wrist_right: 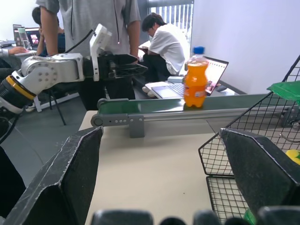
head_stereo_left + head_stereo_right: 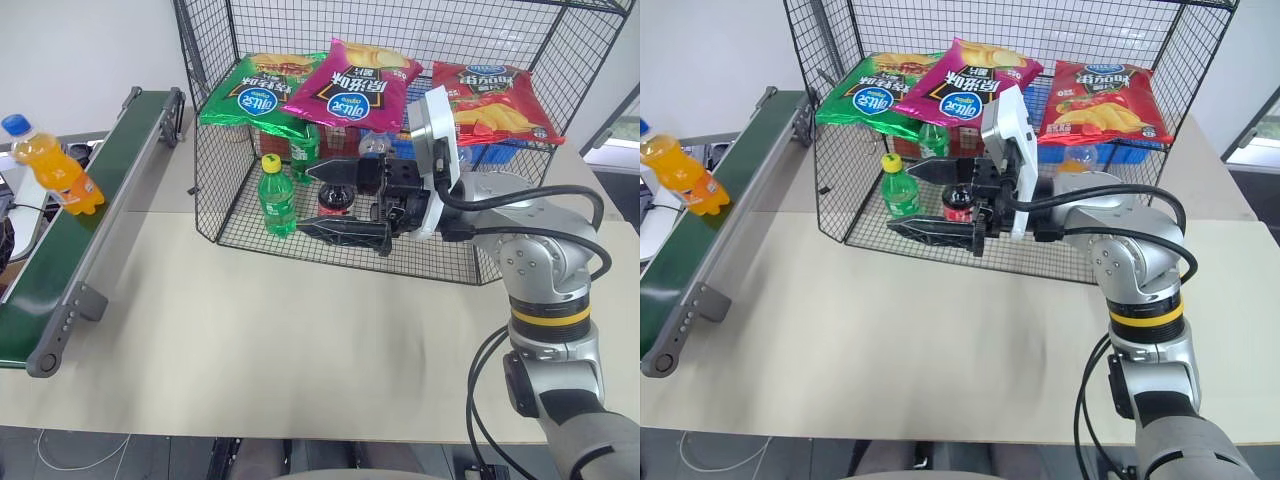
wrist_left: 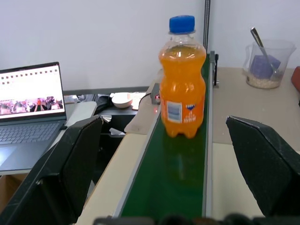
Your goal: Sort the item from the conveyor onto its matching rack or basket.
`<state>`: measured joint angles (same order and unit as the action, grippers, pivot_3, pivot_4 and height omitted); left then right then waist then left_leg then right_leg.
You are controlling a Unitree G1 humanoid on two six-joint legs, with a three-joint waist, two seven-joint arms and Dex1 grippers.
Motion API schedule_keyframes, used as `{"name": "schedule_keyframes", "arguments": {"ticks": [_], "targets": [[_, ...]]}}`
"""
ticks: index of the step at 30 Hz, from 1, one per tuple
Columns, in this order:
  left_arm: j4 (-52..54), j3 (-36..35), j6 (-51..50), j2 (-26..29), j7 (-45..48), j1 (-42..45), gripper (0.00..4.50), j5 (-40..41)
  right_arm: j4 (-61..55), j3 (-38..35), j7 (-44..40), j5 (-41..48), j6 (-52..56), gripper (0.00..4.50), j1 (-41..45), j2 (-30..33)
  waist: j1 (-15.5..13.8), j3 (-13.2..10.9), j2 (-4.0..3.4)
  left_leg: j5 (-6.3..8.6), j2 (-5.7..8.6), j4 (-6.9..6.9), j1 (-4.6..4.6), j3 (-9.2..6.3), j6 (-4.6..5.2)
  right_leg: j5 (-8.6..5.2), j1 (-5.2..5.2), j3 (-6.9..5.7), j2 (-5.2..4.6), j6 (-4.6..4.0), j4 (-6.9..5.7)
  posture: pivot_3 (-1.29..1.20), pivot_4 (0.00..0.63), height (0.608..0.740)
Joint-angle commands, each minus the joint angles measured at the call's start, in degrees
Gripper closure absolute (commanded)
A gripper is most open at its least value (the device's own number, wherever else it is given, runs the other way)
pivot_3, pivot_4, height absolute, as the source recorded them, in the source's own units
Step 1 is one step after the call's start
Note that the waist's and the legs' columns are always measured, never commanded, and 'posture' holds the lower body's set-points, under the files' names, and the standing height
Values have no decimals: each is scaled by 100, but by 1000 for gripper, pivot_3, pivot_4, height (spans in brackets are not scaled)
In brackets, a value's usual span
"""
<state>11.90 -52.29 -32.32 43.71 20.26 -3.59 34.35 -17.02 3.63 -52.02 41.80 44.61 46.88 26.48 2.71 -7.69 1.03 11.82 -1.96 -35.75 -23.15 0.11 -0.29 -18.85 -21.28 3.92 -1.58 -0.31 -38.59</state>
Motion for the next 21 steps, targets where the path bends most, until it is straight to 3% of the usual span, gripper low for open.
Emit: {"name": "schedule_keyframes", "arguments": {"ticks": [1, 8, 20, 21], "targets": [[-189, 29, 267, 245, 131, 187, 0, -172, -247, -107, 72, 36, -132, 89, 33, -2, -3, 0, 0, 0, -1, 0, -1, -1, 0, 0, -1, -3, 0, 0, 0, 0, 150, 740], [-710, 163, 308, 552, 333, 560, 0, -334, -236, -126, 182, 37, -137, 89, 89, -26, -6, 0, 1, 0, -1, 1, -2, -1, 0, 1, -3, -6, -6, -1, 2, 0, 150, 740], [-1189, 216, 189, 511, 425, 672, 0, -349, -240, -168, 349, 88, -73, 89, 141, -27, -7, -1, 1, 0, -1, 4, -3, -2, 0, 1, -7, -10, -14, -2, 0, 0, 150, 740], [-1193, 182, 126, 474, 456, 660, 259, -270, -240, -168, 357, 86, -72, 33, 145, -24, -6, -1, 1, 0, -1, 4, -3, -2, 0, 1, -7, -11, -16, -2, 0, 0, 150, 740]]}}
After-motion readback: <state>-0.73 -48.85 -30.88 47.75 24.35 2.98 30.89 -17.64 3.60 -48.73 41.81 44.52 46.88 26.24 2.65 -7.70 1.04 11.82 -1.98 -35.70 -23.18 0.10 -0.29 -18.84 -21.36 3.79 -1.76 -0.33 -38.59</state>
